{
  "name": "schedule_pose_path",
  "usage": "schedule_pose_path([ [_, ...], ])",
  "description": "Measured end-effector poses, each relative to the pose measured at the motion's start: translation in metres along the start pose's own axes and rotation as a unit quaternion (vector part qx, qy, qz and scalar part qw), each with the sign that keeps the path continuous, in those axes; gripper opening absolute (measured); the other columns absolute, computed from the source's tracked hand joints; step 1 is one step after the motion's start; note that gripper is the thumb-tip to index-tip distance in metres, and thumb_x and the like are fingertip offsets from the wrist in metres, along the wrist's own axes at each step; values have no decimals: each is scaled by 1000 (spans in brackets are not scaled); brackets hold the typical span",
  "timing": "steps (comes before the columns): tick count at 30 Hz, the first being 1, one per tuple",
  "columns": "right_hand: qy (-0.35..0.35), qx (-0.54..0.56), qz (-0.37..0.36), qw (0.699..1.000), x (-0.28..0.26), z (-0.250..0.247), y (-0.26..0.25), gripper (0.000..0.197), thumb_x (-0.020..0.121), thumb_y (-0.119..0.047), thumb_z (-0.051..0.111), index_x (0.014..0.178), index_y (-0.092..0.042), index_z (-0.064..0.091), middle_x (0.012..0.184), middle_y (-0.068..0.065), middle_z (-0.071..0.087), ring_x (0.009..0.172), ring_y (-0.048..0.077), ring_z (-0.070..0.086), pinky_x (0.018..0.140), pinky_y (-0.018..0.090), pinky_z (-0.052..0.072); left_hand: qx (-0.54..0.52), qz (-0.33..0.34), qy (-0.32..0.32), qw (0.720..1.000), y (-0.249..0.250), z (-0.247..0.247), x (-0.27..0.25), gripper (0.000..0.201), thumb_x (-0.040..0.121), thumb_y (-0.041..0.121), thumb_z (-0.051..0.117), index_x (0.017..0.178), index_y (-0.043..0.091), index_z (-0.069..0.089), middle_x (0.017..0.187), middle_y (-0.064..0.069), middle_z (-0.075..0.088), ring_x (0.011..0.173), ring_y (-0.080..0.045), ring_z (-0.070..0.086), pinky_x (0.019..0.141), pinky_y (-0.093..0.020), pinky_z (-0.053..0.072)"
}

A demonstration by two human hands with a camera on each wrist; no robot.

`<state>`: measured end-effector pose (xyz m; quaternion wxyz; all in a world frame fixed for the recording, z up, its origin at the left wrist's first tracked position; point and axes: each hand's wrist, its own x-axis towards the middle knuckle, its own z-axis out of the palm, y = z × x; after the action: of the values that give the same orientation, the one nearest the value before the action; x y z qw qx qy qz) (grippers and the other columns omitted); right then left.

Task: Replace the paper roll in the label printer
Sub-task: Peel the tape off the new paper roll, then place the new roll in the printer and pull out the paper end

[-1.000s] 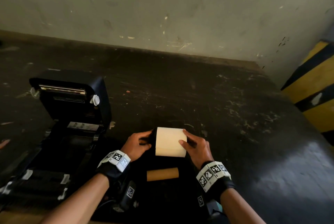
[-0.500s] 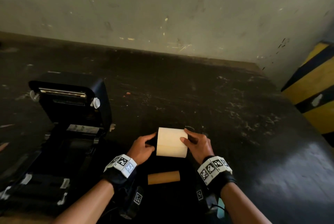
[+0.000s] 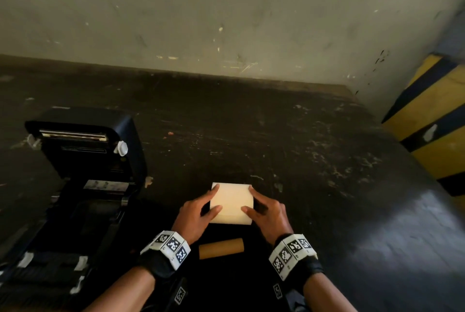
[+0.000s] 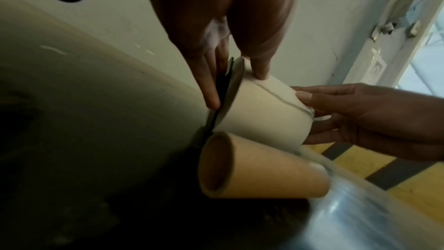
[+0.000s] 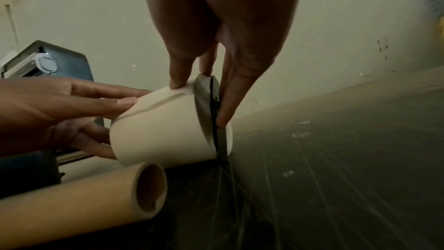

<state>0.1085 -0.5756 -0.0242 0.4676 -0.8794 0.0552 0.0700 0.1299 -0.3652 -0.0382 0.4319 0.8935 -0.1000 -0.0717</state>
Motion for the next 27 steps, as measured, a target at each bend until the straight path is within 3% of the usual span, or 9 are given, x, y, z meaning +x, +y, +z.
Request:
schedule_pose_path([
  [6, -6, -12, -9, 1000, -5, -2, -1, 62, 80, -32, 69, 136, -31, 41, 140, 6, 47, 127, 17, 45, 108, 38, 37, -44, 3, -8, 999, 1, -1, -4, 64, 81, 29, 67, 125, 57, 29, 137, -7, 50, 121, -15, 49, 103, -39, 43],
  [13, -7, -23, -36, 999, -27, -6, -25, 68, 78, -30, 72, 137, -33, 38, 137, 4, 51, 121, 11, 50, 104, 34, 42, -69, 47, 42, 996, 12, -19, -26, 66, 78, 25, 70, 122, 56, 32, 133, -5, 54, 117, -8, 52, 102, -30, 43],
  [17, 25, -16, -72, 997, -50, 0, -65, 69, 77, -29, 73, 136, -36, 38, 129, 0, 57, 110, 5, 54, 96, 24, 46, -88, 91, 70, 990, 23, -62, -47, 61, 73, 37, 70, 120, 61, 39, 133, -1, 54, 119, -6, 52, 102, -36, 44],
  [19, 51, -3, -100, 994, -63, 14, -91, 70, 74, -30, 75, 134, -38, 41, 122, -2, 62, 102, 1, 58, 90, 21, 47, -80, 109, 88, 987, 22, -91, -62, 62, 73, 36, 71, 125, 52, 42, 131, 1, 57, 118, -3, 52, 102, -35, 44],
  [22, 61, 9, -125, 990, -75, 42, -129, 71, 71, -30, 77, 133, -38, 42, 118, -3, 64, 98, 1, 62, 91, 25, 51, -67, 113, 112, 985, 12, -136, -84, 60, 75, 29, 73, 128, 40, 46, 124, 4, 62, 114, 0, 55, 101, -31, 45],
  [27, 22, 22, -139, 990, -76, 108, -185, 71, 73, -30, 76, 135, -35, 42, 119, -3, 64, 97, 3, 64, 90, 31, 54, -71, 101, 103, 987, -33, -213, -118, 62, 76, 36, 71, 130, 42, 42, 125, 4, 61, 117, -5, 54, 103, -37, 44],
])
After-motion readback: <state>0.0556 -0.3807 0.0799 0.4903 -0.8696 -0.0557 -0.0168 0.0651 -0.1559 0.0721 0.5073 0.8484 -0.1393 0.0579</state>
